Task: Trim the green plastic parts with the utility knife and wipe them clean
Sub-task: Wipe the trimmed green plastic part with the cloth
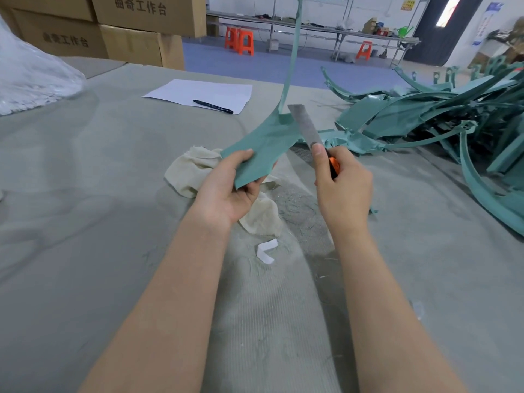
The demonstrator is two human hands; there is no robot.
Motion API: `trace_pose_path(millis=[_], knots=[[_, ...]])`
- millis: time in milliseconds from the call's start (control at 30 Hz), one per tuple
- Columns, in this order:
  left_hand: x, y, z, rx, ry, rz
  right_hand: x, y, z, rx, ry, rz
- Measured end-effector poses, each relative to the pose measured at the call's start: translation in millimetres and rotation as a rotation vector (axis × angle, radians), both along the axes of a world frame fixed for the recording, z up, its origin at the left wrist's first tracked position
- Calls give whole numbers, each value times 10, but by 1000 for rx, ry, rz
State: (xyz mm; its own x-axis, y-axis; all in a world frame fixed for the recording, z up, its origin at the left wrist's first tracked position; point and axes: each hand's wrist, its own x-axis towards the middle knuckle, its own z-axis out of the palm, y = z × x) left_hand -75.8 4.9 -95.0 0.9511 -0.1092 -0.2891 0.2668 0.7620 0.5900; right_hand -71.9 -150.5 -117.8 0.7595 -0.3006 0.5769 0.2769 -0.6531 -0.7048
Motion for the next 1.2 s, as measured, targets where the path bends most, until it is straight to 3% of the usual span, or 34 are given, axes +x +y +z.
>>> trace_pose_path(millis=[667,1200], knots=[[-34,36,15,-66,-22,-34,-11,46,2,-44,11,122],[-32,71,32,-115,-40,27,-81,152,57,9,126,441]])
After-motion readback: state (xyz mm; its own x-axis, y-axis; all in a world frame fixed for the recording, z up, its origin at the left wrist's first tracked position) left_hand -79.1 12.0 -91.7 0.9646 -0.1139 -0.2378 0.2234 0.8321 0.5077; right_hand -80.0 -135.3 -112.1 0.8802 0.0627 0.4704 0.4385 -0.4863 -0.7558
